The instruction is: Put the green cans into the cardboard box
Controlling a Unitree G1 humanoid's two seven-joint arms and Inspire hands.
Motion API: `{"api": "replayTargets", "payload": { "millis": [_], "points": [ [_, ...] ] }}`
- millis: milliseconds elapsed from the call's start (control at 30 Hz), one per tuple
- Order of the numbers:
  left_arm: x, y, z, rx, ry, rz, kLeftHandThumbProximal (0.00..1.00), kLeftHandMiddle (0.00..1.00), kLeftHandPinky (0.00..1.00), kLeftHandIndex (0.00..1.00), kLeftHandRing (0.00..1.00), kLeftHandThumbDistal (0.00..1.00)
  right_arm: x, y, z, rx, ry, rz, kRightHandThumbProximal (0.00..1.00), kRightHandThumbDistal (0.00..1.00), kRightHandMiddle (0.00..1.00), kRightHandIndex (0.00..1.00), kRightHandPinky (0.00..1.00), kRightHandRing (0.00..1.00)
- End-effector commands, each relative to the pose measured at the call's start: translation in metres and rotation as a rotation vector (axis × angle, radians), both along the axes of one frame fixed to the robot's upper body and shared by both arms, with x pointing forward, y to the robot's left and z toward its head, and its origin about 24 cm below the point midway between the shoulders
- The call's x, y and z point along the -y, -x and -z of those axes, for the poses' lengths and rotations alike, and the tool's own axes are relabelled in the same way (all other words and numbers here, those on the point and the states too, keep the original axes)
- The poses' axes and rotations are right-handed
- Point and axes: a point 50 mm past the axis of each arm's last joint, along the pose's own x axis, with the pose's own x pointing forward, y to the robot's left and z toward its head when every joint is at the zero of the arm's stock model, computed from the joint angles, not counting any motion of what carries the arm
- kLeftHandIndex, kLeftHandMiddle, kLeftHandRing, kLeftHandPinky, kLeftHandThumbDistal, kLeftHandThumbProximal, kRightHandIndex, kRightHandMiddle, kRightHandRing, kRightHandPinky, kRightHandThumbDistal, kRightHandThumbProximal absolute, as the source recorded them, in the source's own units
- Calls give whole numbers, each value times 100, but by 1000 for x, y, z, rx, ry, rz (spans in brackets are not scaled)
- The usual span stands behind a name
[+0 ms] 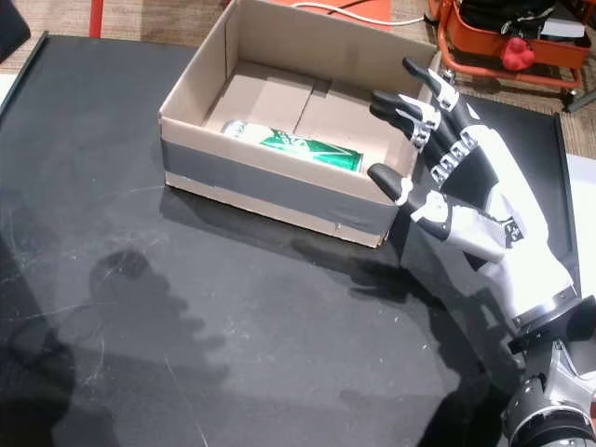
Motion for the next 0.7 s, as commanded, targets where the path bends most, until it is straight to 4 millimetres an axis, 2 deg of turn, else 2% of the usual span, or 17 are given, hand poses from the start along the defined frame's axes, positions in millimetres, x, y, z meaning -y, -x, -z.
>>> {"api": "replayTargets", "payload": {
  "millis": [0,33,133,267,300,367,467,500,533,600,667],
  "points": [
    [10,1,-3,9,-31,21,27,18,37,1,39,29,-3,2,6,-19,-20,-2,100,89,84,100,100,82],
    [13,-2,3,-20,-62,9,34,19,39,0,41,30,-4,2,6,-16,-26,-6,100,88,85,100,100,83],
    [23,-10,23,-101,-133,-35,41,26,50,1,49,29,-7,3,5,2,-35,-10,100,90,85,100,100,83],
    [35,-18,48,-213,-211,-94,34,33,55,8,53,20,-10,3,5,16,-46,-13,100,93,85,100,99,84],
    [37,-20,55,-238,-230,-113,32,34,55,10,54,20,-11,3,5,19,-53,-17,100,92,85,100,99,84],
    [39,-23,67,-289,-263,-154,27,32,52,7,51,21,-13,4,6,28,-68,-17,100,93,84,100,98,83],
    [40,-27,82,-361,-307,-207,34,32,52,6,50,23,-15,6,6,50,-86,-11,100,97,81,98,97,81],
    [39,-28,87,-379,-315,-222,33,32,50,8,49,23,-16,6,6,51,-91,-9,100,98,81,98,97,81],
    [39,-29,92,-391,-323,-241,30,33,49,9,49,22,-16,7,6,55,-96,-11,100,95,82,98,98,81],
    [39,-30,99,-411,-335,-273,29,35,47,12,48,23,-17,8,7,61,-107,-14,100,96,82,98,98,81],
    [38,-30,104,-424,-335,-291,31,37,46,14,48,20,-18,9,8,74,-114,-11,100,93,82,98,98,81]
  ]
}}
